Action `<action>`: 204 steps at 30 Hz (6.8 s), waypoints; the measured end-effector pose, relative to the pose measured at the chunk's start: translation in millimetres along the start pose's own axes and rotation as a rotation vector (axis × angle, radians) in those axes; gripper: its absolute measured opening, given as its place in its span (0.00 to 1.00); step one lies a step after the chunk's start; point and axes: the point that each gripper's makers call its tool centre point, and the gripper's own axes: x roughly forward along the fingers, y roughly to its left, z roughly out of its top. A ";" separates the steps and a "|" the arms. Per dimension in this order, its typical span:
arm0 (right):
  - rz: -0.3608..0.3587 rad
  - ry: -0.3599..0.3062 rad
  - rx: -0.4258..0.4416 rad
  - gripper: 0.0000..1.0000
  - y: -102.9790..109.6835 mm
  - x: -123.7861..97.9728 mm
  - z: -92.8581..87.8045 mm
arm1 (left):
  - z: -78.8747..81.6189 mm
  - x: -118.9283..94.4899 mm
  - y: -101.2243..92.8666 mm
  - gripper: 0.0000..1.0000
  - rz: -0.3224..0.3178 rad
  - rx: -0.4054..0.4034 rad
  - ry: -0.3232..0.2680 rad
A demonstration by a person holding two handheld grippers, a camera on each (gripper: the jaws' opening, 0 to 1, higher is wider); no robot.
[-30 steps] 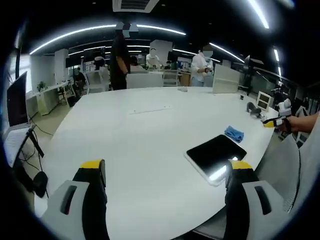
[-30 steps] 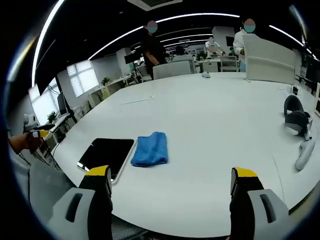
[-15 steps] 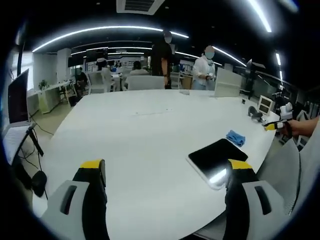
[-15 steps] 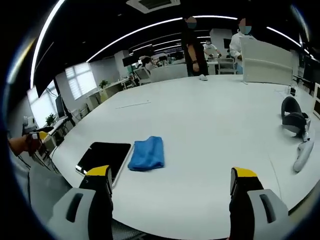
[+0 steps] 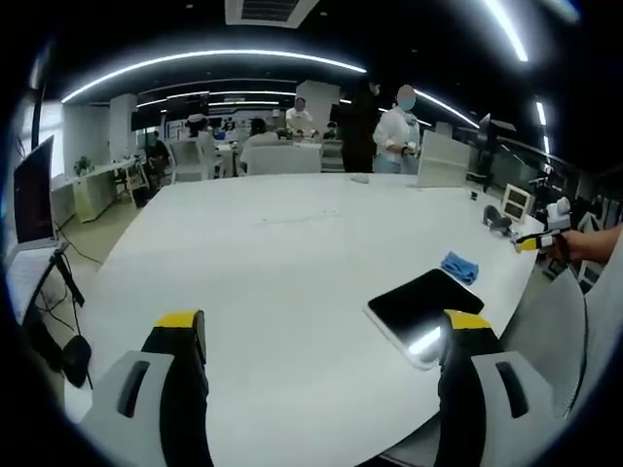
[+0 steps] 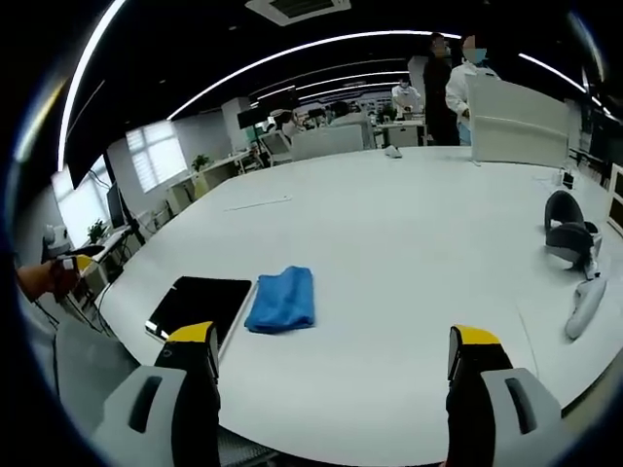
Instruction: Wipe the mirror surface with the cleaning cloth until all visible marks leave the cleaned area.
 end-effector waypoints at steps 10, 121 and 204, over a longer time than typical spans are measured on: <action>0.013 0.011 -0.010 0.96 7.2 3.9 -1.4 | 2.5 -1.7 -0.6 0.99 -0.003 -0.002 0.002; -0.089 0.245 -0.129 0.00 68.8 152.5 -28.4 | -3.9 -22.6 21.8 0.99 -0.103 -0.018 0.013; -0.087 0.269 0.028 0.01 142.0 179.8 -15.4 | -9.0 -26.2 48.0 0.99 -0.086 -0.002 0.000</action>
